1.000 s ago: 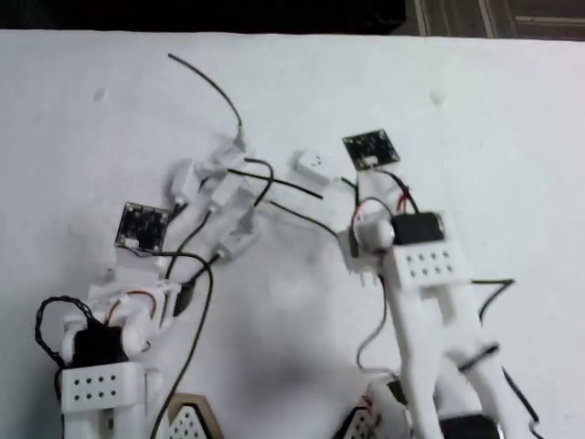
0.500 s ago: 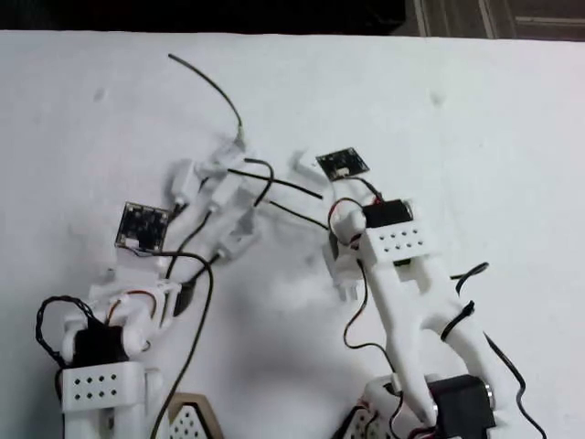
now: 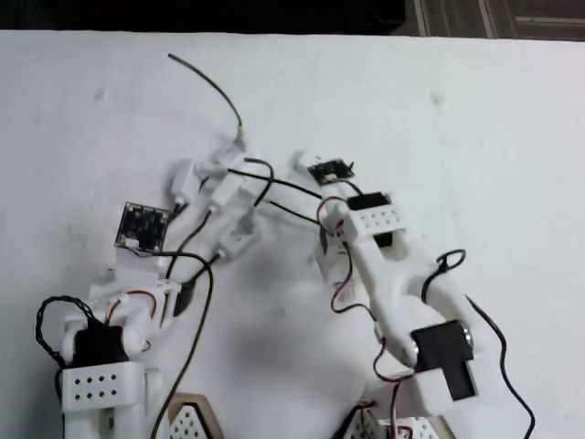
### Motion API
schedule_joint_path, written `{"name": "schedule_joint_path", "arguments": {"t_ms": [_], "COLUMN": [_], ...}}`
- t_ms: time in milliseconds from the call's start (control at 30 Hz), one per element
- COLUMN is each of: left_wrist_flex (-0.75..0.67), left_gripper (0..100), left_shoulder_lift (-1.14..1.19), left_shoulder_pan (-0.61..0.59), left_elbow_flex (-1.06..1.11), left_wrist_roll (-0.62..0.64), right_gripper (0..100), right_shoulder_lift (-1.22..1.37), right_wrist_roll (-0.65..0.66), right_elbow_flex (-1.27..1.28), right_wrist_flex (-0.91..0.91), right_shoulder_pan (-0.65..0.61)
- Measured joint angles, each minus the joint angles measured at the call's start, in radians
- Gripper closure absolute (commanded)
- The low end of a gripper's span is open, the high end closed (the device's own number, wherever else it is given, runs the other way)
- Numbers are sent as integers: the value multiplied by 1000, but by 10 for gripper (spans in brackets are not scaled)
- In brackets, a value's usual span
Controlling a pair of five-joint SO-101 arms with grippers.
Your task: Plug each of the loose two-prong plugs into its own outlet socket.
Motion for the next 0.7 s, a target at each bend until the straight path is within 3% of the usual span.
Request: {"name": "schedule_joint_path", "arguments": {"t_ms": [533,700], "left_wrist_flex": [0,0], "left_gripper": [691,691], "left_shoulder_lift": [0,0], "left_shoulder_pan": [0,0], "left_elbow_flex": [0,0], "left_wrist_roll": [0,0], "right_gripper": [848,940], "right_shoulder_lift": [98,135], "right_wrist_roll": [-3,-3], "right_elbow_flex": [-28,-69], "right_wrist_flex": [-28,-11], "right_shoulder_pan": [40,14]}}
